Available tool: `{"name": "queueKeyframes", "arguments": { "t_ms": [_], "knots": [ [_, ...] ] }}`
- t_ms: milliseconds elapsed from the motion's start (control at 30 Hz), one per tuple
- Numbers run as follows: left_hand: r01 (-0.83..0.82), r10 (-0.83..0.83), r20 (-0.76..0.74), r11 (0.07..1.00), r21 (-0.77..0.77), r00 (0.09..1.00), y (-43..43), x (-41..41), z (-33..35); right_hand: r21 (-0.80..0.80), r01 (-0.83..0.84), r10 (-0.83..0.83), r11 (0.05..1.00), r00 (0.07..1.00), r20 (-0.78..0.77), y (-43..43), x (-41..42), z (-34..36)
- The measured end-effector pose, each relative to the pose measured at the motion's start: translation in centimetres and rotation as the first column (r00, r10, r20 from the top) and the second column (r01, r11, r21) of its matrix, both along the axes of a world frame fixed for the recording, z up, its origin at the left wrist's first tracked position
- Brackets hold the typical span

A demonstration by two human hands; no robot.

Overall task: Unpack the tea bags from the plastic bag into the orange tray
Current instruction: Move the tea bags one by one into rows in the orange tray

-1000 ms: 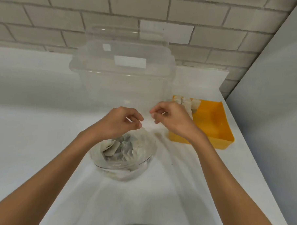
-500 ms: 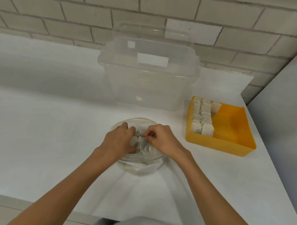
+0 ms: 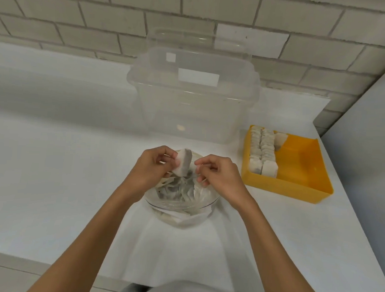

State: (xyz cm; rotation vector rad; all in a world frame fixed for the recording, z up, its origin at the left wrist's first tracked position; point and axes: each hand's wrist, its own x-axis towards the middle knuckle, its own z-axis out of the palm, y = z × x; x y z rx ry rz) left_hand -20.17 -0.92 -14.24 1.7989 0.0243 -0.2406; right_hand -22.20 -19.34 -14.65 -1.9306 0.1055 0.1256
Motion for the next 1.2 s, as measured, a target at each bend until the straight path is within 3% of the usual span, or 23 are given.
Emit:
{"name": "queueKeyframes", "arguments": {
  "t_ms": [100,167,433,767,833,933,1200],
  "knots": [
    [0.008,-0.028,-0.087,0.973,-0.230,0.996,-0.3,-0.7,0.2,0.083,-0.033,0.034,0.996,0.999,-0.017,0.5,-0.4,0.5],
    [0.011,-0.038,-0.089,0.957,-0.292,0.995,-0.5,-1.0,0.0,0.132,-0.049,0.050,0.990,0.999,-0.004,0.8,-0.4,0.7],
    [0.045,-0.031,0.067,0.977,-0.209,0.997,-0.3,-1.3,1.3,0.192,-0.024,0.004,0.981,0.994,0.106,1.0,-0.7,0.8],
    [0.014,-0.011,0.251,1.000,-0.010,0.968,0.6,0.1,2.4,0.060,-0.068,0.059,0.996,0.988,0.142,1.3,0.2,0.7],
    [-0.018,0.009,0.247,0.999,0.033,0.969,1.2,0.4,2.2,0.003,-0.079,0.077,0.997,0.988,0.134,1.4,0.5,0.6],
    [-0.078,0.054,0.262,0.994,0.079,0.964,1.8,0.8,2.1,-0.212,-0.110,0.139,0.971,0.982,0.128,2.0,1.0,0.0],
    [-0.106,0.072,0.281,0.988,0.108,0.957,2.3,0.8,2.3,-0.554,-0.319,0.433,0.769,0.897,0.085,5.1,0.9,-3.0]
  ]
}}
